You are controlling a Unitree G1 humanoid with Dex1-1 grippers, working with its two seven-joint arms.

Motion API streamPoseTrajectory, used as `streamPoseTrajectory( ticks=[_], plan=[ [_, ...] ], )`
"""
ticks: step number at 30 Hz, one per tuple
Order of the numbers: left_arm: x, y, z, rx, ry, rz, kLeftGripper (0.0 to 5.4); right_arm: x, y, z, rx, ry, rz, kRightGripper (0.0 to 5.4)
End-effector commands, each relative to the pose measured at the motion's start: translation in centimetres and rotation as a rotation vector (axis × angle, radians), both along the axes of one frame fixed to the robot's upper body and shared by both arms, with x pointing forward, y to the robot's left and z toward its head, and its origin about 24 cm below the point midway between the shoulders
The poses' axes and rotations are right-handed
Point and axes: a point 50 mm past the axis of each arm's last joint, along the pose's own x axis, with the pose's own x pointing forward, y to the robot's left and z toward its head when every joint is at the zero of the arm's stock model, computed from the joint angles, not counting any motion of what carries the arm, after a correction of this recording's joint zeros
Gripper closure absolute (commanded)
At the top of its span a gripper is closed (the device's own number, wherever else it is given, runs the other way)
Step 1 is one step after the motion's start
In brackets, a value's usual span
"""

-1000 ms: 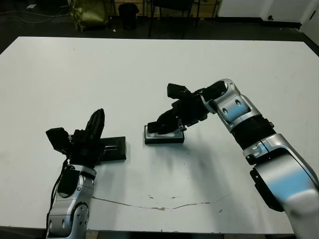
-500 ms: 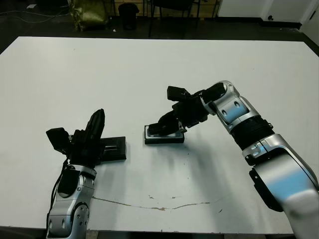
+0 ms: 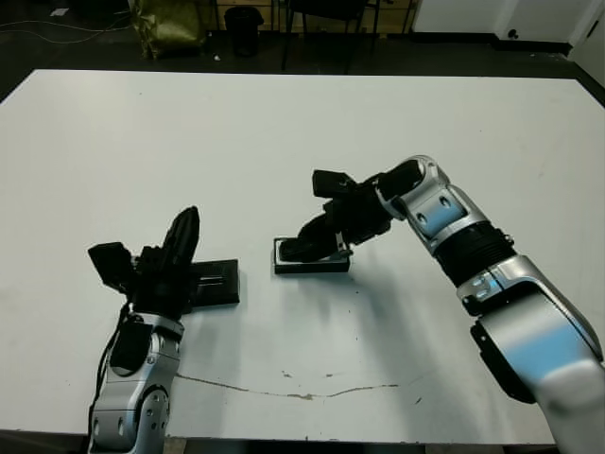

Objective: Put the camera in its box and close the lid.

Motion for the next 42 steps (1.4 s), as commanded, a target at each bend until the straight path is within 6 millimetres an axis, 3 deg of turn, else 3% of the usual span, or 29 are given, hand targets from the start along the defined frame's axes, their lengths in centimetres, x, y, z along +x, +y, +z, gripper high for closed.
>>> streamPoseTrajectory(
  ticks=[1, 17, 30, 42],
  plan=[
    [-0.2, 0.2, -0.8, -0.001, 0.043, 0.008, 5.4, -0.3, 0.0, -0.8, -0.007, 0.023, 0.005, 4.6],
    [-0.3, 0.2, -0.8, -0.006, 0.036, 0.012, 5.4, -0.5, 0.4, -1.3, -0.055, 0.007, 0.014, 4.6],
    [-0.2, 0.2, -0.8, -0.003, 0.029, 0.008, 5.4, 0.0, -1.2, -1.1, -0.095, 0.005, -0.03, 4.6],
    [-0.3, 0.1, -0.8, -0.005, 0.034, 0.01, 5.4, 0.0, -1.3, -1.0, -0.124, -0.012, -0.028, 4.6]
  ],
)
